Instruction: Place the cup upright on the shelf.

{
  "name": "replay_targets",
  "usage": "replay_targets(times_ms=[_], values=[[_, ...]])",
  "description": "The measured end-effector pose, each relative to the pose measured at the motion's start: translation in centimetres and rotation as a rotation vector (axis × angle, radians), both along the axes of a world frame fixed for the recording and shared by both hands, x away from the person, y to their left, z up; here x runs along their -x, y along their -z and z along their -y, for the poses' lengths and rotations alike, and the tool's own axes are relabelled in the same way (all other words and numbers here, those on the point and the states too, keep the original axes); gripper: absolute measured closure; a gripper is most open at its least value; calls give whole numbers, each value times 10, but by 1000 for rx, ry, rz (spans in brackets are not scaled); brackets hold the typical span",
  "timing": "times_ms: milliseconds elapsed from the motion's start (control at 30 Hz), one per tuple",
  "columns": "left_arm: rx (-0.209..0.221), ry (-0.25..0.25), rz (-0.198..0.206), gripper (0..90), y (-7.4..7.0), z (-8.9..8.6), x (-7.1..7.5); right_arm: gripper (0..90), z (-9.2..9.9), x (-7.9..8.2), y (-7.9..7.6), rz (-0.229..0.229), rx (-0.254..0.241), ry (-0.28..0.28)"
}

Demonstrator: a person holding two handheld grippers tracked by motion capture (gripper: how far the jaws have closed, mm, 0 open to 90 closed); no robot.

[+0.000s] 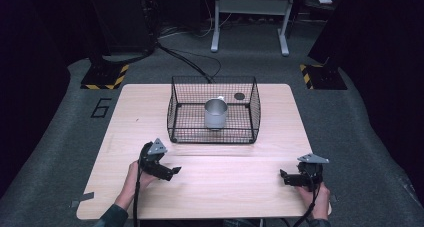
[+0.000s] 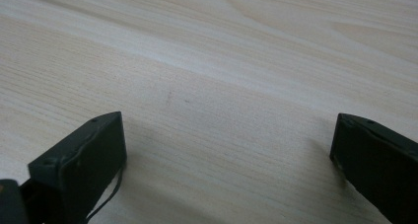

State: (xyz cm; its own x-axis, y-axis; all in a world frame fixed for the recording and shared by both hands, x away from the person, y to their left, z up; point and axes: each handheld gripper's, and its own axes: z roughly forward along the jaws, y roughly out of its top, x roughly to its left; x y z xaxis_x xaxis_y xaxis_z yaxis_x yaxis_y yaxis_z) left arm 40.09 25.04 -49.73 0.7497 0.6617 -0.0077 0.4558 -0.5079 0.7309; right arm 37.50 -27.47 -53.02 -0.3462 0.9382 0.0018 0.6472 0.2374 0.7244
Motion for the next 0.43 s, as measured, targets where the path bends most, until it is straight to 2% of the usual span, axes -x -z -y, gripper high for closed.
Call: replay_targets(times_ms=[200,267,300,433], values=[[3,-70,6,0,17,-16,8,0,0,0,0,0,0,-1],[2,-80,18,0,21,-19,10,0,0,0,0,0,0,0],[-12,-81,11,0,23,-20,11,0,0,0,0,0,0,-1],[-13,-96,7,0,32,-23,15,0,0,0,0,-1,0,-1]])
